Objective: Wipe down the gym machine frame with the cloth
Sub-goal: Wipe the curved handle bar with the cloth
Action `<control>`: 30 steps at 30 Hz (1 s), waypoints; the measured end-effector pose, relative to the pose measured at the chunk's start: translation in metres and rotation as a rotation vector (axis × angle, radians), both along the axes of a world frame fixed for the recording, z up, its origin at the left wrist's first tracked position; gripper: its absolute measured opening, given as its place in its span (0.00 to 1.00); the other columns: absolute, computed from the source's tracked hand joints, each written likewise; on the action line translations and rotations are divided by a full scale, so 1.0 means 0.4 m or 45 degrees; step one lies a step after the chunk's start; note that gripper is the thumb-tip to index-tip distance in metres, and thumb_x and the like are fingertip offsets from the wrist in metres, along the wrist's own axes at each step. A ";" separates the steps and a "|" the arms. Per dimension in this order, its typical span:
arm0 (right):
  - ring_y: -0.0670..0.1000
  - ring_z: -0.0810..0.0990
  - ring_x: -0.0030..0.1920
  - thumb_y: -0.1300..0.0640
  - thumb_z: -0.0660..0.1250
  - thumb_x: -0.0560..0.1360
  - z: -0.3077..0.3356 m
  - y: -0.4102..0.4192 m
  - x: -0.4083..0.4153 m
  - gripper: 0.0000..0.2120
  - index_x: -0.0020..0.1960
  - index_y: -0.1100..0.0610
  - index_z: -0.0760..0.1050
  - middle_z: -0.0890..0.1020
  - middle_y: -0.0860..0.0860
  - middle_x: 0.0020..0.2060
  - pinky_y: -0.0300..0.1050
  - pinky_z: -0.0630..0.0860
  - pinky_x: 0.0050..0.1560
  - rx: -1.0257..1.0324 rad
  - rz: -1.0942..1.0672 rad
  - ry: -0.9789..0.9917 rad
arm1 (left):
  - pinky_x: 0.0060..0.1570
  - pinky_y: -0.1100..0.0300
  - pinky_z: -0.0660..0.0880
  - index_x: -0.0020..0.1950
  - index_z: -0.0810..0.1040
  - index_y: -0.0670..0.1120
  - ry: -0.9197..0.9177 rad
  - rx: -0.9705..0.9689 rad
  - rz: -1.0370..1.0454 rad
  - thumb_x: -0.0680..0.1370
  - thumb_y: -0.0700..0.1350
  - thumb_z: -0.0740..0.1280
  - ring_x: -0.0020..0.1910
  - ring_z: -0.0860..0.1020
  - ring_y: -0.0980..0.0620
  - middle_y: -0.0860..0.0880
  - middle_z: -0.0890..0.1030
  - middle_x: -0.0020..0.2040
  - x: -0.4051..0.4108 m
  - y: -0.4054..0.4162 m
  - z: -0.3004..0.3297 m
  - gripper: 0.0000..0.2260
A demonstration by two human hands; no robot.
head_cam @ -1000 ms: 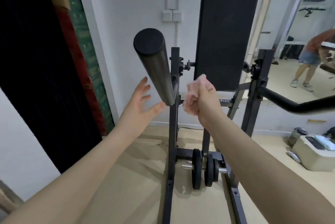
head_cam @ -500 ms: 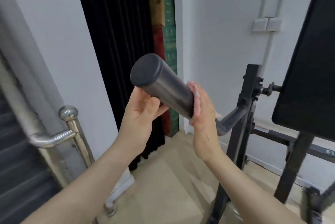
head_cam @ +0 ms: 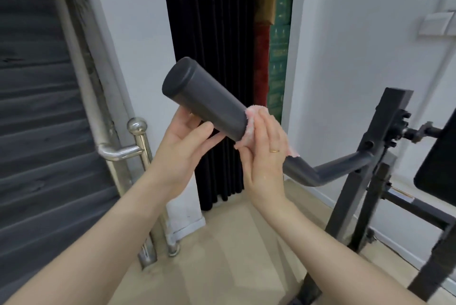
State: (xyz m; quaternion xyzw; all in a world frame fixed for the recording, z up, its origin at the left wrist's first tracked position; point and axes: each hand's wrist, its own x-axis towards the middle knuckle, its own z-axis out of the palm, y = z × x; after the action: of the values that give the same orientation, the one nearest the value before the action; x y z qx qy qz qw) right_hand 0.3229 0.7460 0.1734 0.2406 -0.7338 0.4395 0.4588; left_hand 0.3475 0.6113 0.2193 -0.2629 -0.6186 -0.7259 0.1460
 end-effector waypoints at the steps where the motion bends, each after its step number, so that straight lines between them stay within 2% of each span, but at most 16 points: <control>1: 0.55 0.65 0.68 0.66 0.61 0.78 0.014 -0.022 0.006 0.22 0.71 0.60 0.65 0.68 0.56 0.69 0.55 0.61 0.69 -0.007 -0.057 -0.007 | 0.60 0.51 0.74 0.65 0.69 0.52 -0.003 0.004 0.008 0.77 0.39 0.59 0.65 0.74 0.46 0.48 0.77 0.61 0.000 0.004 -0.001 0.17; 3: 0.56 0.65 0.68 0.57 0.53 0.81 0.065 -0.076 0.012 0.20 0.72 0.58 0.63 0.67 0.53 0.70 0.52 0.59 0.70 0.012 -0.111 0.085 | 0.55 0.57 0.75 0.66 0.69 0.53 -0.029 0.012 0.004 0.77 0.42 0.61 0.62 0.76 0.50 0.51 0.79 0.60 0.001 0.010 -0.002 0.17; 5: 0.55 0.65 0.68 0.54 0.48 0.82 0.099 -0.097 0.006 0.20 0.73 0.57 0.59 0.64 0.52 0.70 0.50 0.58 0.71 0.061 -0.082 0.212 | 0.54 0.59 0.75 0.70 0.66 0.51 -0.053 0.047 0.001 0.77 0.49 0.64 0.61 0.76 0.52 0.52 0.78 0.61 0.003 0.008 0.006 0.21; 7: 0.55 0.61 0.71 0.57 0.52 0.82 0.054 -0.058 -0.023 0.21 0.73 0.60 0.58 0.62 0.55 0.71 0.47 0.54 0.73 0.193 -0.009 0.311 | 0.56 0.55 0.75 0.72 0.63 0.49 -0.044 0.032 0.014 0.75 0.55 0.67 0.61 0.76 0.50 0.51 0.76 0.63 0.006 0.003 0.007 0.28; 8: 0.54 0.59 0.72 0.60 0.55 0.80 0.011 -0.024 -0.036 0.22 0.73 0.62 0.58 0.61 0.56 0.71 0.47 0.53 0.73 0.252 0.003 0.264 | 0.59 0.51 0.74 0.72 0.62 0.50 -0.048 0.011 0.009 0.75 0.55 0.67 0.63 0.75 0.48 0.50 0.75 0.64 0.007 0.003 0.002 0.29; 10: 0.49 0.60 0.69 0.67 0.61 0.75 -0.086 0.055 -0.055 0.25 0.72 0.63 0.62 0.65 0.58 0.69 0.52 0.57 0.72 0.202 -0.055 -0.085 | 0.63 0.47 0.72 0.70 0.63 0.58 -0.099 -0.026 -0.019 0.73 0.55 0.67 0.65 0.74 0.46 0.52 0.75 0.66 0.002 0.011 -0.026 0.27; 11: 0.46 0.62 0.66 0.69 0.62 0.74 -0.124 0.089 -0.064 0.26 0.71 0.61 0.64 0.69 0.56 0.66 0.55 0.62 0.69 0.110 -0.106 -0.289 | 0.63 0.49 0.72 0.68 0.65 0.63 -0.156 -0.054 -0.014 0.71 0.56 0.68 0.66 0.73 0.48 0.54 0.75 0.65 -0.003 0.021 -0.048 0.26; 13: 0.48 0.65 0.66 0.69 0.60 0.76 -0.158 0.129 -0.075 0.24 0.70 0.57 0.64 0.70 0.53 0.65 0.57 0.64 0.68 -0.039 -0.191 -0.546 | 0.63 0.52 0.71 0.63 0.66 0.68 -0.292 -0.214 0.043 0.70 0.57 0.68 0.67 0.71 0.53 0.57 0.75 0.65 -0.015 0.046 -0.083 0.23; 15: 0.53 0.64 0.70 0.64 0.56 0.78 -0.141 0.128 -0.068 0.23 0.72 0.56 0.62 0.69 0.53 0.68 0.57 0.60 0.71 -0.060 -0.173 -0.561 | 0.66 0.51 0.69 0.66 0.64 0.67 -0.384 -0.399 0.104 0.71 0.56 0.66 0.67 0.70 0.59 0.58 0.73 0.66 -0.036 0.067 -0.121 0.24; 17: 0.51 0.61 0.73 0.60 0.53 0.78 -0.105 0.097 -0.047 0.24 0.74 0.54 0.58 0.64 0.51 0.72 0.52 0.57 0.74 -0.014 0.062 -0.458 | 0.66 0.50 0.69 0.70 0.63 0.62 -0.438 -0.368 0.088 0.76 0.54 0.66 0.65 0.71 0.59 0.56 0.73 0.66 -0.050 0.085 -0.148 0.23; 20: 0.45 0.53 0.76 0.56 0.50 0.80 -0.070 0.048 -0.013 0.25 0.77 0.55 0.53 0.57 0.48 0.75 0.34 0.50 0.73 -0.002 0.307 -0.284 | 0.56 0.62 0.75 0.67 0.67 0.61 -0.361 -0.275 -0.029 0.79 0.53 0.63 0.61 0.76 0.57 0.56 0.79 0.59 -0.062 0.124 -0.165 0.16; 21: 0.45 0.52 0.76 0.55 0.50 0.80 -0.077 0.049 -0.015 0.25 0.77 0.56 0.53 0.56 0.48 0.76 0.34 0.49 0.73 -0.002 0.341 -0.252 | 0.53 0.65 0.75 0.64 0.68 0.63 -0.342 -0.276 -0.049 0.79 0.53 0.63 0.59 0.78 0.57 0.56 0.81 0.58 -0.060 0.136 -0.166 0.15; 23: 0.48 0.49 0.77 0.50 0.48 0.82 -0.129 0.086 -0.037 0.25 0.77 0.54 0.51 0.54 0.49 0.77 0.42 0.47 0.75 0.051 0.335 -0.248 | 0.55 0.64 0.75 0.64 0.68 0.63 -0.374 -0.248 -0.063 0.78 0.53 0.64 0.59 0.78 0.55 0.55 0.81 0.57 -0.064 0.155 -0.179 0.15; 25: 0.47 0.47 0.77 0.44 0.43 0.81 -0.202 0.156 -0.070 0.26 0.77 0.52 0.50 0.52 0.48 0.77 0.50 0.45 0.77 0.077 0.175 -0.393 | 0.61 0.57 0.74 0.68 0.66 0.58 -0.408 -0.205 -0.010 0.80 0.50 0.61 0.60 0.78 0.54 0.54 0.81 0.58 -0.073 0.172 -0.192 0.16; 27: 0.46 0.51 0.76 0.47 0.42 0.81 -0.243 0.221 -0.106 0.26 0.77 0.53 0.54 0.56 0.48 0.76 0.55 0.50 0.76 0.016 0.058 -0.607 | 0.67 0.53 0.69 0.70 0.65 0.55 -0.447 -0.203 0.104 0.79 0.50 0.61 0.62 0.75 0.56 0.56 0.79 0.59 -0.083 0.189 -0.204 0.19; 30: 0.46 0.63 0.69 0.52 0.44 0.80 -0.206 0.250 -0.141 0.24 0.72 0.55 0.64 0.68 0.50 0.70 0.49 0.59 0.72 0.014 0.071 -0.684 | 0.66 0.55 0.68 0.67 0.66 0.60 -0.499 -0.229 0.109 0.80 0.50 0.61 0.64 0.73 0.59 0.60 0.79 0.58 -0.094 0.222 -0.239 0.16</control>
State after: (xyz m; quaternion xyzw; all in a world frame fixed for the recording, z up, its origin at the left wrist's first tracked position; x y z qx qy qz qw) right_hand 0.2664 0.8462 0.0911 0.1381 -0.8246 0.4961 0.2341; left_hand 0.3099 0.7001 0.1238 -0.1023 -0.7081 -0.6980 0.0297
